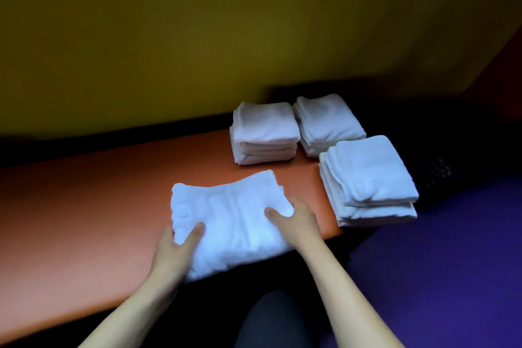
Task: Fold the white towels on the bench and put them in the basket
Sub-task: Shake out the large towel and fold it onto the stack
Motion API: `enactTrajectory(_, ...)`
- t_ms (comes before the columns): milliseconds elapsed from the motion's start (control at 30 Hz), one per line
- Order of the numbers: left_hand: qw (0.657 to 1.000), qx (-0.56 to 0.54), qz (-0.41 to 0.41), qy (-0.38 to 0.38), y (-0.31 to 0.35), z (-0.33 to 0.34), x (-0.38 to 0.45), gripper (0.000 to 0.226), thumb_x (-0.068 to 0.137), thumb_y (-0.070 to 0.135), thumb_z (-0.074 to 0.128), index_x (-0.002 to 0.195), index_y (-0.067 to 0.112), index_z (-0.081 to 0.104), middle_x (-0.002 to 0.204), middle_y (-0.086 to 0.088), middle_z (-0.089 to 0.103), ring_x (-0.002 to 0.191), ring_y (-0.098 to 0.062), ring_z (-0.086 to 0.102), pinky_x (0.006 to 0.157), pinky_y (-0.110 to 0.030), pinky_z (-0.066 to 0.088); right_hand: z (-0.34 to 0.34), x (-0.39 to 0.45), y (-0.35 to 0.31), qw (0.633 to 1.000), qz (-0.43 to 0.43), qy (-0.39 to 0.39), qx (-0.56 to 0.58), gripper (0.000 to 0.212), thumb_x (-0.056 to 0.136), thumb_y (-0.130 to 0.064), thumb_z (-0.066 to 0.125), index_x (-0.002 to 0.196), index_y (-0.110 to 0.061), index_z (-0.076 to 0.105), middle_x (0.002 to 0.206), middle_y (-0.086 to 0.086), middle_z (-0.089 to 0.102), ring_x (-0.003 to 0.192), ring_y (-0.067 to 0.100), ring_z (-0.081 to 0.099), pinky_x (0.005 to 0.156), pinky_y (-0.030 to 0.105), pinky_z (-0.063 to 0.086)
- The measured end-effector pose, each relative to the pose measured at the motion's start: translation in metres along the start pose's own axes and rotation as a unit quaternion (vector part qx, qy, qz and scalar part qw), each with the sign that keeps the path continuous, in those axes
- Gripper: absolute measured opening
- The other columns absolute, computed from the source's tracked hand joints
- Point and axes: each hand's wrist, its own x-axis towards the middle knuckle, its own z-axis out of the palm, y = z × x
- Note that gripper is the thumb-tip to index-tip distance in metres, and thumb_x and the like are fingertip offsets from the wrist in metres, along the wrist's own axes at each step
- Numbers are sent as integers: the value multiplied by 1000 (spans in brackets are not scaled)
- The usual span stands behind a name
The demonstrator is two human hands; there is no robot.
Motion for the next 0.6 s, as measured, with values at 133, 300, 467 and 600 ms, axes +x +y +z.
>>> enactTrajectory(133, 997, -40, -22, -54, 11, 41, 23, 26, 91, 27, 73, 112, 13, 67, 105, -1, 77, 97, -18, 74, 81, -34, 57, -24, 19, 13, 997, -14, 75, -26, 49, 83, -54, 67, 123, -25, 62, 121, 1, 68, 116, 29, 60, 90, 36, 47)
enactTrajectory(300, 998, -27, 3, -49, 28, 60, 35, 24, 85, 32, 75, 104, 19, 67, 98, 2, 77, 94, -17, 72, 80, -37, 55, -37, 28, 18, 992, -82, 93, -15, 35, 81, -54, 69, 102, -26, 61, 94, -6, 70, 95, 22, 64, 81, 39, 52)
enactTrajectory(467, 990, -43, 131, -38, 90, 47, 40, 51, 65, 49, 70, 104, 17, 66, 98, 0, 77, 94, -18, 74, 78, -40, 58, -75, 45, -34, 969, -181, 158, 62, 28, 79, -47, 79, 88, -25, 65, 79, -7, 70, 76, 11, 63, 71, 34, 49)
enactTrajectory(600, 985, -134, 37, -102, 156, 51, 69, 29, 91, 40, 63, 103, 15, 69, 89, -6, 79, 80, -19, 76, 67, -31, 57, -109, 95, -87, 969, -205, 113, 74, 27, 74, -44, 85, 82, -22, 71, 76, -3, 73, 76, 15, 69, 69, 38, 54)
